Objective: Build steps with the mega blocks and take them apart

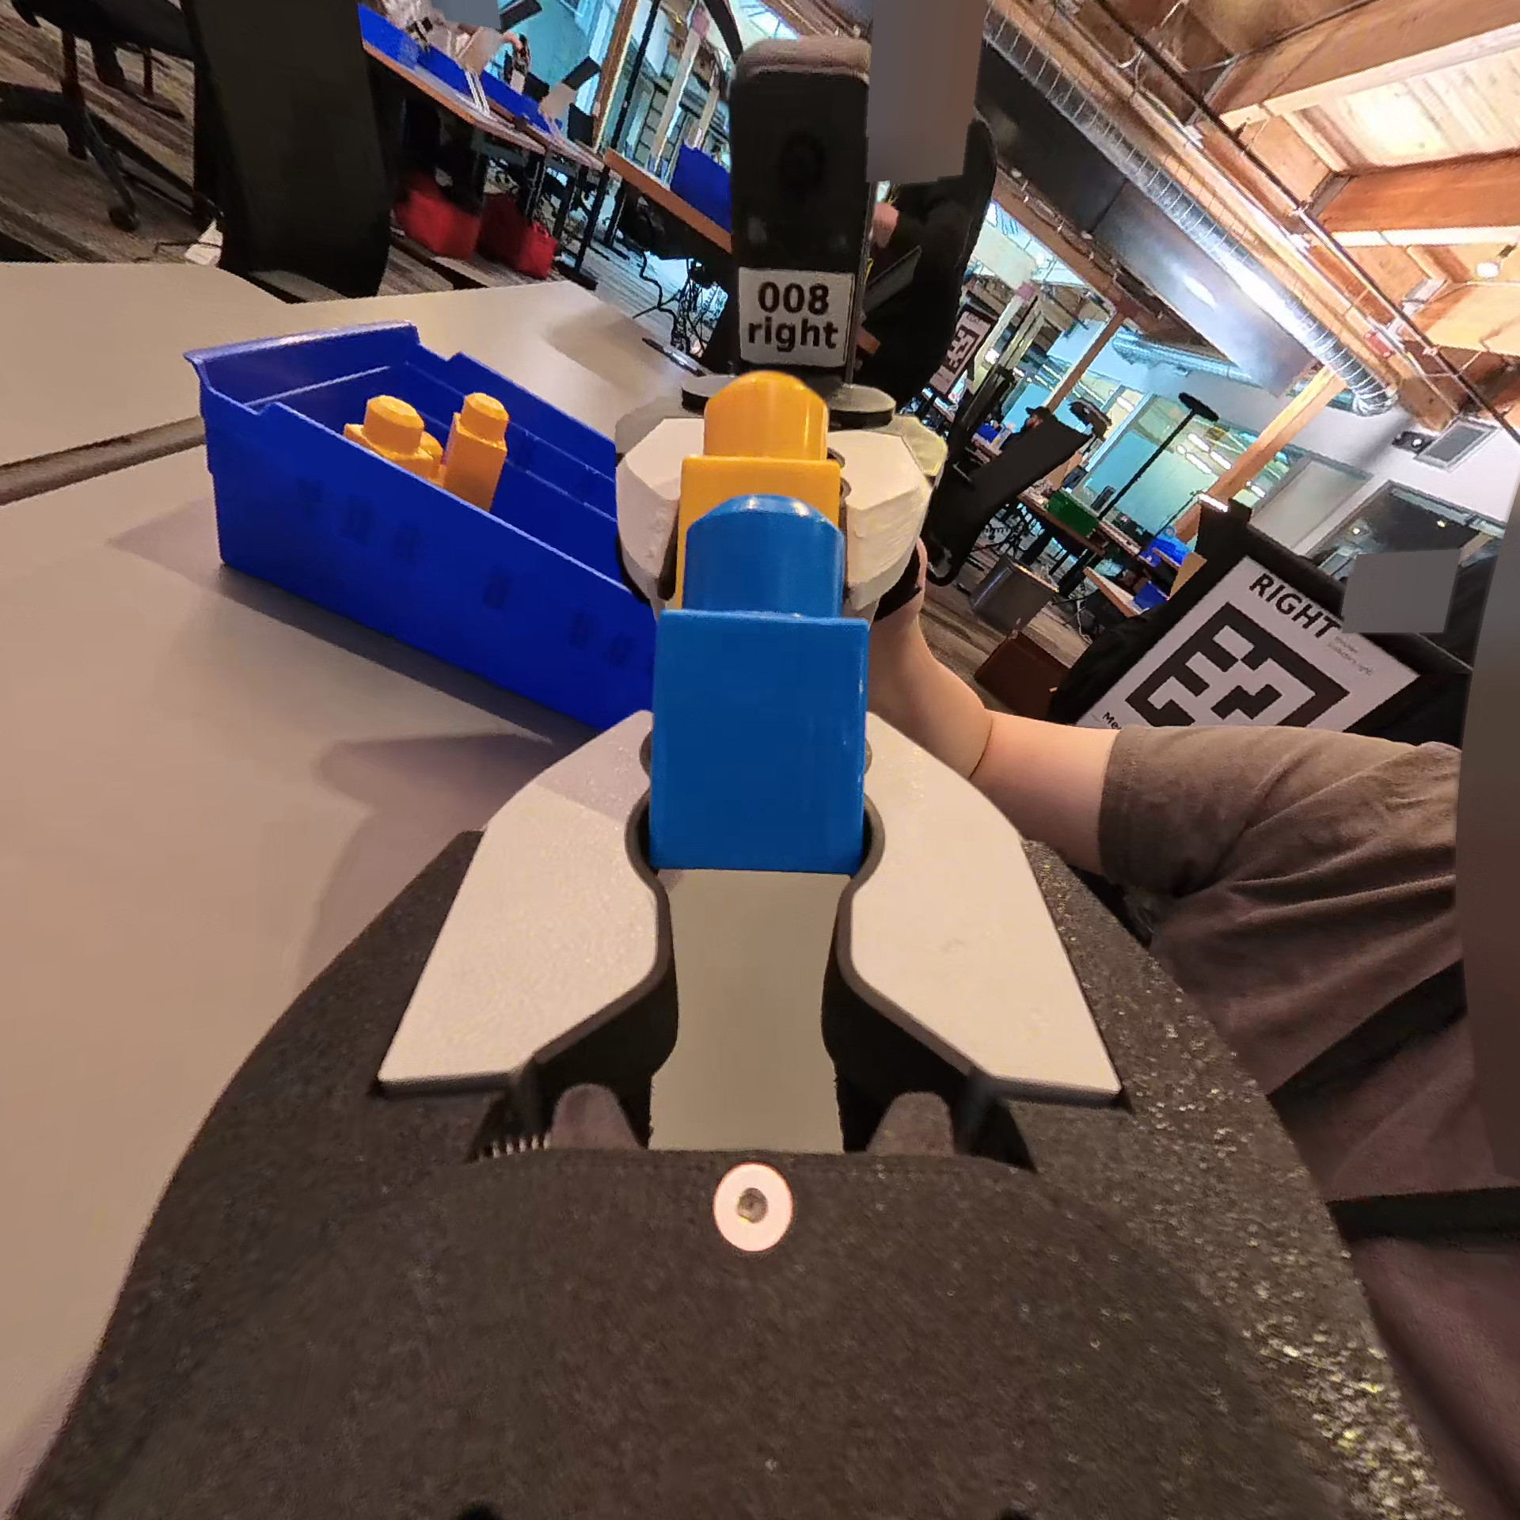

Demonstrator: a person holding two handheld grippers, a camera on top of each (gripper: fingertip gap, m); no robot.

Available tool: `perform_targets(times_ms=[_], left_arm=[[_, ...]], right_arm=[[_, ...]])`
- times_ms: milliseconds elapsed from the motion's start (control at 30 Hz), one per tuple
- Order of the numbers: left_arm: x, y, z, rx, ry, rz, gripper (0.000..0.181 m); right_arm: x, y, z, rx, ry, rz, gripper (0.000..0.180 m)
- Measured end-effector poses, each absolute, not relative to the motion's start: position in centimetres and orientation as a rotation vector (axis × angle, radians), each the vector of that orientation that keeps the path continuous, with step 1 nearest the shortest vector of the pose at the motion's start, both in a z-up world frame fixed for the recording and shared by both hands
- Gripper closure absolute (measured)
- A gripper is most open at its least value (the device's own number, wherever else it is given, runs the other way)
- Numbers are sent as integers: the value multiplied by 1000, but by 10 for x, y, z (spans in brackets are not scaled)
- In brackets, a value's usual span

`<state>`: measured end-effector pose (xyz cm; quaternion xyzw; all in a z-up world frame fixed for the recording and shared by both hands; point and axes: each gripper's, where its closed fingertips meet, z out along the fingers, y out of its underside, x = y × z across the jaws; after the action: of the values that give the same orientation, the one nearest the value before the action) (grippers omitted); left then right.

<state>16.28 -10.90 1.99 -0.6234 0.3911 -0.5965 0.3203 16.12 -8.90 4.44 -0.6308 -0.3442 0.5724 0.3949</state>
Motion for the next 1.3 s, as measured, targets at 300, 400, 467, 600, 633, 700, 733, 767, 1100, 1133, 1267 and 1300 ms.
perform_targets(times_ms=[300, 400, 467, 600, 633, 700, 733, 767, 1100, 1133, 1267, 1300], left_arm=[[160, -108, 24, -1632, 996, -1579, 141], [160, -109, 23, -1631, 1012, -1559, 141], [160, -109, 25, -1623, 1028, -1541, 141], [164, -115, 32, -1565, 1069, -1505, 141], [165, -117, 34, -1545, 1075, -1504, 141], [167, -119, 35, -1535, 1084, -1487, 141], [167, -119, 35, -1535, 1085, -1483, 141], [166, -119, 36, -1532, 1079, -1484, 141], [157, -117, 40, -1518, 1117, -1391, 132], [153, -116, 44, -1513, 1103, -1400, 132], [144, -112, 52, -1502, 1079, -1429, 136], [143, -111, 52, -1504, 1078, -1424, 136]], right_arm=[[158, -89, 48, -1534, -833, 1452, 143], [158, -90, 49, -1528, -837, 1451, 143], [158, -91, 49, -1538, -856, 1445, 143], [161, -97, 55, -1556, -936, 1411, 143], [163, -99, 55, -1561, -951, 1411, 139], [164, -102, 56, -1556, -970, 1429, 132], [164, -103, 56, -1554, -978, 1440, 132], [164, -104, 56, -1549, -989, 1449, 132], [260, -93, 92, -1609, -1112, 799, 143], [290, -88, 94, -1640, -1090, 689, 142], [387, -61, 56, -1839, -1002, 483, 142], [403, -49, 39, -1915, -970, 449, 142]])
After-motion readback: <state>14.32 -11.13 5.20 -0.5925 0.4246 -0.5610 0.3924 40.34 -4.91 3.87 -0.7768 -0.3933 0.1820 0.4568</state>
